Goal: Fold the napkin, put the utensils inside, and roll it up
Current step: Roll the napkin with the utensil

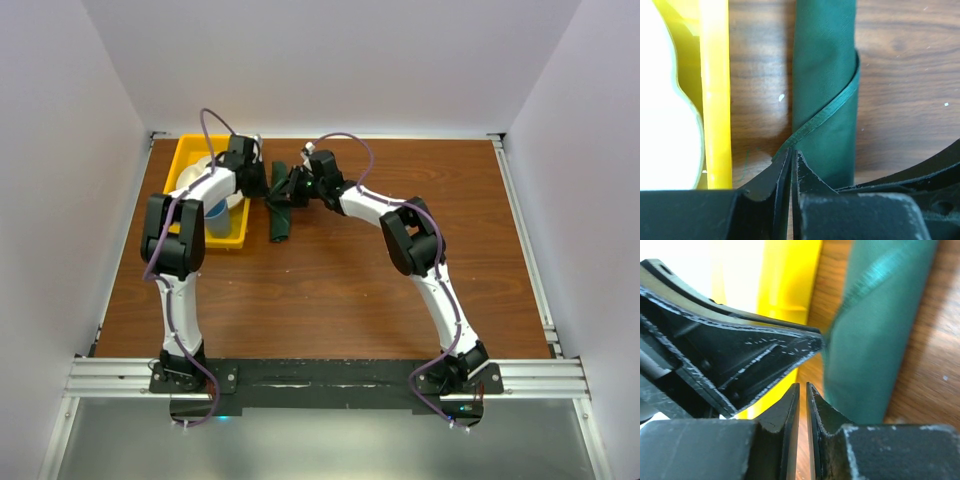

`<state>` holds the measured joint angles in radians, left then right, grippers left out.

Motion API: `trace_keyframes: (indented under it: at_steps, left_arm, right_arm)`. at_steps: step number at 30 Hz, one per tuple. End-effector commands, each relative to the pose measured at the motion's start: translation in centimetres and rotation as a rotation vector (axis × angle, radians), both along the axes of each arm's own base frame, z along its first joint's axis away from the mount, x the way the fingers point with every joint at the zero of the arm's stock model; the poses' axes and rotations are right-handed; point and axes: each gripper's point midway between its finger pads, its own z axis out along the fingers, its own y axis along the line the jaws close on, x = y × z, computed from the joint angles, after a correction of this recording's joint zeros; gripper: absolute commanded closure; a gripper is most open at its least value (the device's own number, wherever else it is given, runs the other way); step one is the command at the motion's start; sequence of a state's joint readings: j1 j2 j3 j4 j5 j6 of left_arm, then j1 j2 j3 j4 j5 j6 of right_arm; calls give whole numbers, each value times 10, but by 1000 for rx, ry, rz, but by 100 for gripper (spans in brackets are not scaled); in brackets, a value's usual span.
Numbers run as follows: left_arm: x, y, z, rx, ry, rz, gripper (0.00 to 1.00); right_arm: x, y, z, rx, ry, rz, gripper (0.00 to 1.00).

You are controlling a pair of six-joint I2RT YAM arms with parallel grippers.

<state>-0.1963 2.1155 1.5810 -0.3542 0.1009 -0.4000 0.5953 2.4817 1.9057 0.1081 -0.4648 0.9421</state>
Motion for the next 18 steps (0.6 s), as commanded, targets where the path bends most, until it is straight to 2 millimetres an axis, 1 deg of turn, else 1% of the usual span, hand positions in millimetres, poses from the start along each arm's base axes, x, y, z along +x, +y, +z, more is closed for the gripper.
trace_keyframes:
  at_steps: [1,5,6,8,9,10,11,12,13,14,15,16,17,18]
  left_arm:
    - [17,0,63,-27,-132,-16,89]
    - [21,-1,88,-41,-167,-15,88]
    - [21,-3,99,-53,-182,-18,87]
    - [18,-4,114,-68,-195,-19,85]
    - [14,-6,130,-84,-217,-21,84]
    - [8,-6,136,-90,-211,-20,83]
    - [1,-6,139,-108,-199,-14,83]
    - [-11,-11,158,-146,-217,-32,82]
    - [-22,-14,164,-173,-210,-40,81]
    - [-38,-17,155,-205,-168,-34,80]
    - [-57,-23,181,-254,-206,-64,77]
    - [-68,-26,188,-276,-219,-76,76]
    - [-85,-28,180,-291,-192,-79,74]
    - [-102,-29,204,-312,-241,-98,73]
  right_arm:
    - [4,7,85,67,-117,20,85]
    - [6,4,95,48,-114,9,84]
    - [5,0,93,32,-101,6,84]
    - [3,-12,100,-8,-75,-12,84]
    - [3,-21,102,-37,-88,-11,84]
    - [1,-35,99,-88,-62,-21,85]
    - [-3,-46,120,-105,-91,-23,84]
    - [-7,-57,125,-161,-135,2,82]
    - [-16,-80,116,-249,-86,5,80]
    - [-25,-97,136,-296,-117,10,80]
    - [-33,-114,135,-391,-165,53,79]
    - [-54,-137,129,-495,-123,76,75]
    - [-63,-159,150,-567,-180,52,73]
    - [-77,-181,145,-664,-200,88,71]
